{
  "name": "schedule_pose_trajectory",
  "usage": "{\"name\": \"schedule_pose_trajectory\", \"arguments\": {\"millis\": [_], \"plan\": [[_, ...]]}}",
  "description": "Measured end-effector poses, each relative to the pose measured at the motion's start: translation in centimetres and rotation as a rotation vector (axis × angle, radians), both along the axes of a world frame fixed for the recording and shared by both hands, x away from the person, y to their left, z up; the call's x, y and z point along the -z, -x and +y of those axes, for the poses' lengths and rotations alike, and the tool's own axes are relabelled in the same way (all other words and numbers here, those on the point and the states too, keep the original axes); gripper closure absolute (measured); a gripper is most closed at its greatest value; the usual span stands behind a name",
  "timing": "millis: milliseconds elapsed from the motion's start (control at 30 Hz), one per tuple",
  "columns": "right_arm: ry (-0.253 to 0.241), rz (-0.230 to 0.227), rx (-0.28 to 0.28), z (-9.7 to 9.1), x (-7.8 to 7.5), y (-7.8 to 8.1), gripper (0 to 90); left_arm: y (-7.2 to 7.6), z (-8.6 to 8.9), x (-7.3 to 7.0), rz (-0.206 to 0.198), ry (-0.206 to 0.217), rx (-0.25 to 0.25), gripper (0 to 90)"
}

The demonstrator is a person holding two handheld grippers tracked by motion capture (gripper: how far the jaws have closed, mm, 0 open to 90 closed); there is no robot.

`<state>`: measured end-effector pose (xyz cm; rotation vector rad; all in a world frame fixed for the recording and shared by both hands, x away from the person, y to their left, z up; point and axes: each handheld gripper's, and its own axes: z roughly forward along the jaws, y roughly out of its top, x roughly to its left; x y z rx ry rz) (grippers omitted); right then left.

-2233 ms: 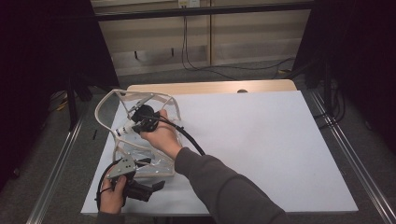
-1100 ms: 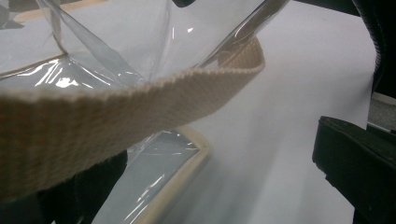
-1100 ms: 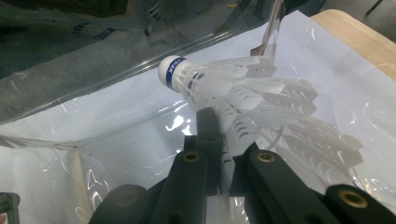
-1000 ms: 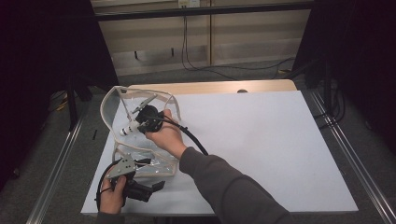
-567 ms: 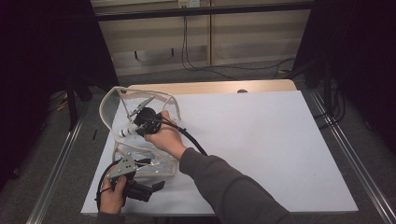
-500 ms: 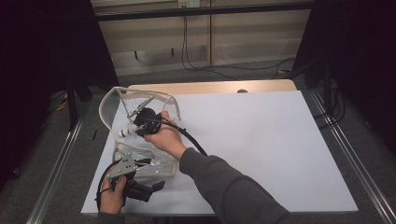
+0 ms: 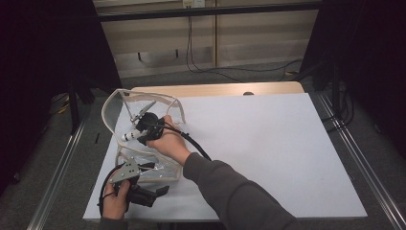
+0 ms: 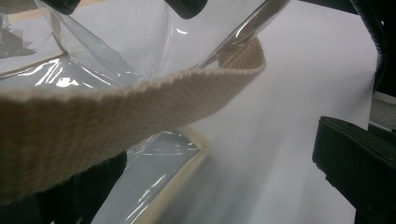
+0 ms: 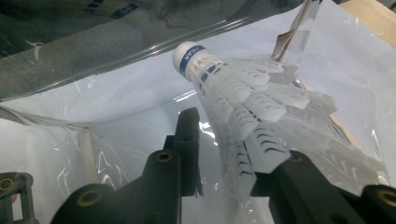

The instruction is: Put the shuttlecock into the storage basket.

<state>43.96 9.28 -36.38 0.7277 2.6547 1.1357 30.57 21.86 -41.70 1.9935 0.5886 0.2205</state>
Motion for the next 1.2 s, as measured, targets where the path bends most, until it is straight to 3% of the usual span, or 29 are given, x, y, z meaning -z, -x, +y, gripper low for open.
{"name": "schedule_pose_trajectory", "arguments": {"millis": [200, 267, 333, 567, 700, 833, 900, 1133, 1200], "plan": [[-0.01, -0.016, 0.025, 0.0, 0.0, -0.1, 69.3, 0.0, 0.0, 0.0, 0.0, 0.002, 0.0, 3.0], [-0.037, -0.018, 0.035, 0.0, -0.1, -0.2, 72.2, 0.0, 0.0, 0.0, -0.005, 0.001, 0.0, 3.0], [-0.035, -0.03, 0.034, 0.0, -0.1, -0.2, 82.2, 0.0, 0.0, 0.0, -0.005, 0.002, 0.0, 3.1], [-0.04, -0.032, 0.045, -0.4, -0.5, -0.2, 87.1, 0.0, 0.1, 0.0, -0.001, 0.003, 0.001, 3.2], [-0.019, -0.042, 0.039, -0.8, -0.8, -0.1, 87.0, 0.1, 0.1, 0.0, -0.003, 0.002, -0.002, 3.2], [0.024, -0.025, -0.01, -0.5, -0.3, 0.0, 86.4, 0.1, 0.0, 0.0, 0.0, 0.005, -0.001, 3.1], [0.036, -0.044, -0.034, -0.1, -0.2, 0.3, 85.9, 0.1, 0.0, 0.0, -0.001, 0.003, 0.0, 3.1], [0.04, -0.009, -0.049, 0.1, 0.1, 0.2, 71.8, 0.0, 0.0, 0.0, 0.0, 0.005, 0.0, 3.1], [0.037, -0.004, -0.042, 0.1, 0.1, 0.2, 72.0, 0.1, -0.1, 0.0, 0.0, 0.006, -0.001, 3.1]]}}
